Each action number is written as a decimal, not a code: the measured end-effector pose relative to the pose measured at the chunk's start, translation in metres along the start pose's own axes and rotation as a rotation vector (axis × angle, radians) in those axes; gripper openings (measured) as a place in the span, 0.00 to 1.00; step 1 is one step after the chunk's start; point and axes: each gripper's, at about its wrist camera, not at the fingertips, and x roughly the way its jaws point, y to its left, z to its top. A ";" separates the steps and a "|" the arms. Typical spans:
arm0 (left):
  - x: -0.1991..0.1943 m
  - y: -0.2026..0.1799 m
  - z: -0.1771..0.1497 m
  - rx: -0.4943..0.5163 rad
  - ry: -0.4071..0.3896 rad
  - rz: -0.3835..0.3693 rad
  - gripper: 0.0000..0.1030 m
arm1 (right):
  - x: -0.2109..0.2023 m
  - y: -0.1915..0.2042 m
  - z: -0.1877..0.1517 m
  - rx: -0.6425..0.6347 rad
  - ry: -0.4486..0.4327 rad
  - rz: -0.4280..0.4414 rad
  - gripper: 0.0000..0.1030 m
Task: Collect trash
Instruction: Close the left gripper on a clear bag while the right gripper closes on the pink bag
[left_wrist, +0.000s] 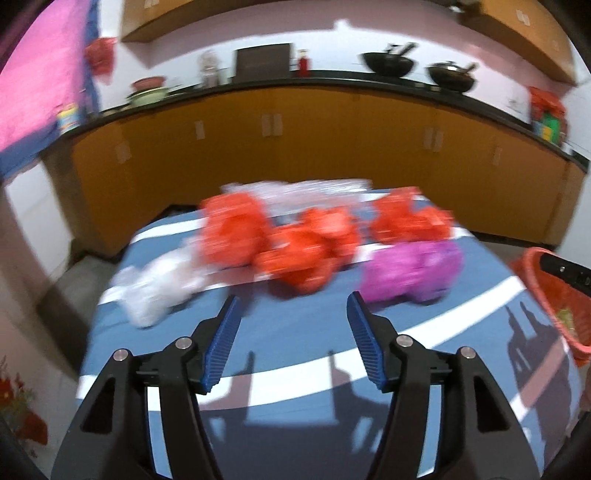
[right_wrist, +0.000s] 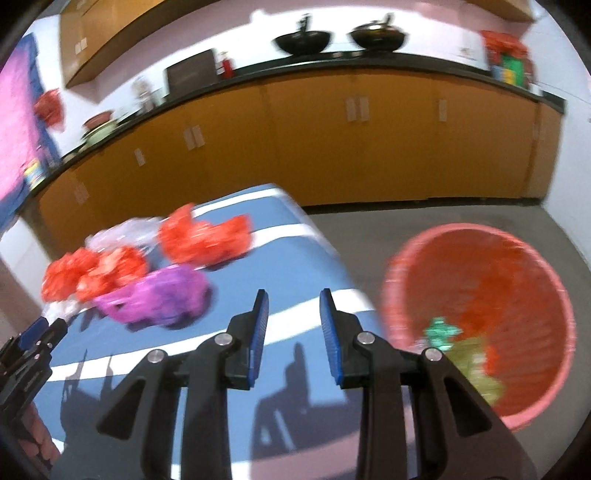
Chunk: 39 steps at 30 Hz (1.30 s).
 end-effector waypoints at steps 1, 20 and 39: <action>0.000 0.010 -0.002 -0.014 0.002 0.018 0.59 | 0.005 0.012 0.000 -0.009 0.011 0.019 0.29; 0.009 0.108 -0.016 -0.139 0.001 0.130 0.67 | 0.072 0.092 0.007 0.012 0.113 0.053 0.43; 0.070 0.144 0.008 -0.164 0.143 0.114 0.65 | 0.063 0.092 -0.004 -0.065 0.098 0.069 0.16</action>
